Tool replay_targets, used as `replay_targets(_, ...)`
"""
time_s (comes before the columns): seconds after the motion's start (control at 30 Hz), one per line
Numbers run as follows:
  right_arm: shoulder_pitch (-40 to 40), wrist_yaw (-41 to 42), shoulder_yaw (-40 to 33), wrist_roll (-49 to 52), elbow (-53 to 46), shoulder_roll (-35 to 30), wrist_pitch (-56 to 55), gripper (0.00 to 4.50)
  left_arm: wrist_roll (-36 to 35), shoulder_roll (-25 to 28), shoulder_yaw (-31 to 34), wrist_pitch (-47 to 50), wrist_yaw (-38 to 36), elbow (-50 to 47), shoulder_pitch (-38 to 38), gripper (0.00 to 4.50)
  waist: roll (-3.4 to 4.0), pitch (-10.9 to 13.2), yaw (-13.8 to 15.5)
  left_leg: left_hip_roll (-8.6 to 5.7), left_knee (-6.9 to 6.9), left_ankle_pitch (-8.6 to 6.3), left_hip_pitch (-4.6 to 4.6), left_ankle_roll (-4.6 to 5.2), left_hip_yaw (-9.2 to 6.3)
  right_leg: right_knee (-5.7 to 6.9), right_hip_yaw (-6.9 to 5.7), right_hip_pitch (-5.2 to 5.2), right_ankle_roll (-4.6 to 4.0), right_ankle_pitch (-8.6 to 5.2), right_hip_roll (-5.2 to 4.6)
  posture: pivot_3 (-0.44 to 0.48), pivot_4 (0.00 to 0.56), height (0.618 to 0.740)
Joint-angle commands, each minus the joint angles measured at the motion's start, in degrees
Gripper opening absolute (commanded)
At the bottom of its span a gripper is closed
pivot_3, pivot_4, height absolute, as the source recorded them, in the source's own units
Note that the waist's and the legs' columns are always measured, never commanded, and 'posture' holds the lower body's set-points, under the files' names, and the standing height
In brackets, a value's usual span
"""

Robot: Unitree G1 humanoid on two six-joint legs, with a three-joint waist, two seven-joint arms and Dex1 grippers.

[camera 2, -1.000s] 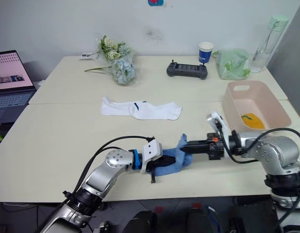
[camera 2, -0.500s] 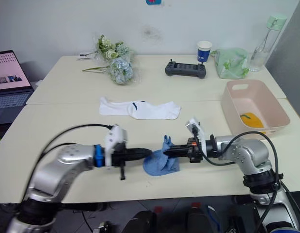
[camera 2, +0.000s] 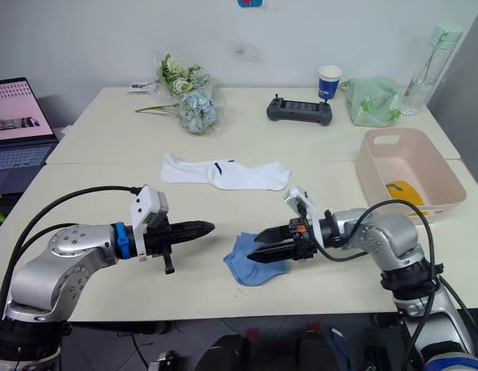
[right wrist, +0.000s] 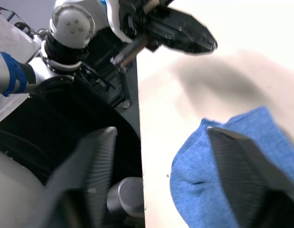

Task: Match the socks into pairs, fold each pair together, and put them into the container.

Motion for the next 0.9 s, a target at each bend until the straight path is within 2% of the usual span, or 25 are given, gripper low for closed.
replay_targets(0.03,0.0,-2.0,-3.0,0.2,-1.8,-1.6,0.1,3.91,-1.3,-1.3,-2.8,-0.1,0.3,-3.8,-1.3,0.0,0.0,0.0,0.0,-0.01,0.01,0.0,-0.02,0.0,0.01,0.0,0.01,0.0,0.0,0.0,-0.01,0.0,0.15,0.74)
replay_targets(0.13,1.6,-4.7,-3.2,-2.2,-1.4,-4.2,0.8,3.91,3.3,-1.4,-9.0,-3.4,-0.7,-3.0,0.4,0.0,0.01,0.0,0.0,0.0,0.0,0.0,0.0,0.0,0.03,0.02,0.02,-0.01,0.0,0.0,-0.01,0.0,0.15,0.74)
replay_targets(0.23,3.1,-7.2,-1.7,-4.8,-1.8,-6.0,0.8,3.91,8.1,-1.4,-12.4,-7.9,0.3,0.3,1.2,0.0,0.0,0.0,0.0,-0.01,-0.01,0.0,-0.01,0.0,0.07,0.01,0.04,-0.01,0.0,0.0,0.0,0.0,0.15,0.74)
replay_targets(0.47,3.8,-14.5,-2.9,-4.0,0.0,-2.4,9.7,3.91,16.8,-2.7,-19.5,-16.5,-0.5,11.7,2.6,0.0,0.02,0.0,-0.1,0.01,-0.03,0.0,-0.02,0.0,0.06,0.04,0.05,-0.06,-0.01,0.01,-0.01,0.0,0.15,0.74)
replay_targets(0.7,2.5,-17.6,-4.5,-1.7,2.6,4.4,18.4,3.91,18.5,-0.6,-20.2,-18.1,-1.6,12.7,5.2,0.0,0.12,-0.1,-0.2,0.01,-0.04,-0.01,0.06,0.01,0.06,0.02,0.06,0.02,-0.01,0.01,-0.03,0.0,0.15,0.74)
replay_targets(0.9,0.9,-20.0,-6.2,-1.2,6.6,11.5,21.6,3.91,17.5,-0.3,-18.6,-16.1,-0.8,10.8,6.1,0.0,0.25,-0.2,-0.3,0.03,-0.19,-0.01,0.18,0.02,0.09,0.04,0.12,0.02,-0.01,0.01,0.01,0.0,0.15,0.74)
